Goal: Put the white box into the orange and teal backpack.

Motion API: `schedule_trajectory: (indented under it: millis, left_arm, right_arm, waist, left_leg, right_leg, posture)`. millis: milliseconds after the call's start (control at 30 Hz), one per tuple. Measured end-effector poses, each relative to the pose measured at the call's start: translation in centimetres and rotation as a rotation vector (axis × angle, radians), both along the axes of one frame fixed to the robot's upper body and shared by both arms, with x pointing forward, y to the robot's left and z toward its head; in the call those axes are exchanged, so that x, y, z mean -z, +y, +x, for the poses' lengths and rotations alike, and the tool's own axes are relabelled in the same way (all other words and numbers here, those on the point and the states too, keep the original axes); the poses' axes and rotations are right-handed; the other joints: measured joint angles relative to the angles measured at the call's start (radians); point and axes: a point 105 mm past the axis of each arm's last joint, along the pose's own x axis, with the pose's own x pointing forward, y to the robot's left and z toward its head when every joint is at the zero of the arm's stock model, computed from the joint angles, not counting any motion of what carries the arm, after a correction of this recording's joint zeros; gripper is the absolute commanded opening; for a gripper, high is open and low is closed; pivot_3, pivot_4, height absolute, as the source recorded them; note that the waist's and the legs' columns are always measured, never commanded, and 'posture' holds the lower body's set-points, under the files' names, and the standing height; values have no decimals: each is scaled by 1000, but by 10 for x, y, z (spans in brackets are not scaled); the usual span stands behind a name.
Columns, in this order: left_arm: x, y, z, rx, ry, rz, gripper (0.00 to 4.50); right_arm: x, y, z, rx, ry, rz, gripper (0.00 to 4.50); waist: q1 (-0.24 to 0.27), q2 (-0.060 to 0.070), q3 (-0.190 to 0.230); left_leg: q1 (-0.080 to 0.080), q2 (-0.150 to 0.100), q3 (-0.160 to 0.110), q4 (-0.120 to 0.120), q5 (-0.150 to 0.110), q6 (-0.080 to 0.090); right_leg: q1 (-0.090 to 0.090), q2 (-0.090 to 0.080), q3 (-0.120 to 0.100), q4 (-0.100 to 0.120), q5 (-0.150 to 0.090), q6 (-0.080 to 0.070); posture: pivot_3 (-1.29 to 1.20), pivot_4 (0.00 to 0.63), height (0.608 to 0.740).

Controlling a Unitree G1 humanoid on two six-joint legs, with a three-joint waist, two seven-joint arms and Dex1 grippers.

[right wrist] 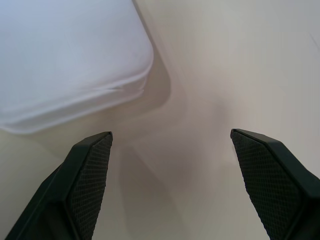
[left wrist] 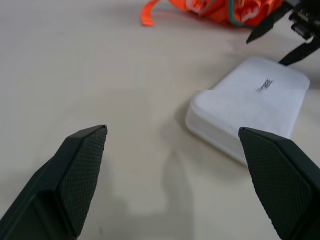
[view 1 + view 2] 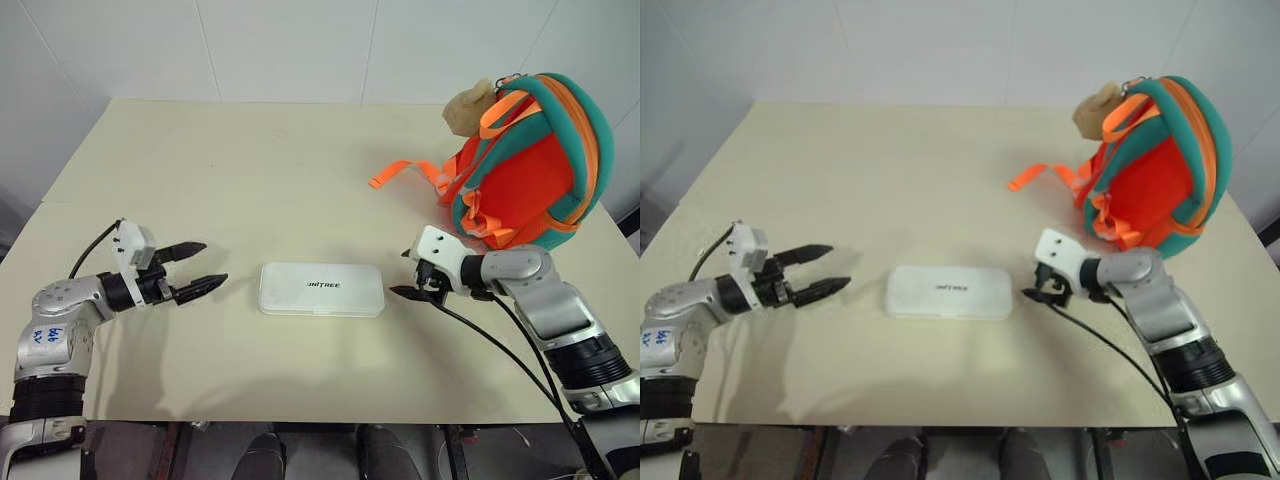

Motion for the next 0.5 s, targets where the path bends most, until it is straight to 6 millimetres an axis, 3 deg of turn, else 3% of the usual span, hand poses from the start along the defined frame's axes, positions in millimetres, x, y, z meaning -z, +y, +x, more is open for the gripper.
schedule_trajectory:
  millis: [300,500]
  left_arm:
    - [9,-2,7,36,4,-16,4493]
    - [3,-17,24,37,164,-253,4493]
  right_arm:
    - [-3,13,1,-35,-9,17,4500]
    - [-3,13,2,-39,-8,16,4500]
  waist:
    - [3,0,0]
    - [-1,0,0]
  left_leg:
    - [0,0,0,0,0,0]
    - [0,0,0,1,0,1]
  right_leg:
    - [0,0,0,1,0,0]
    - [0,0,-1,2,0,0]
  posture:
    - [0,150,740]
    - [0,150,740]
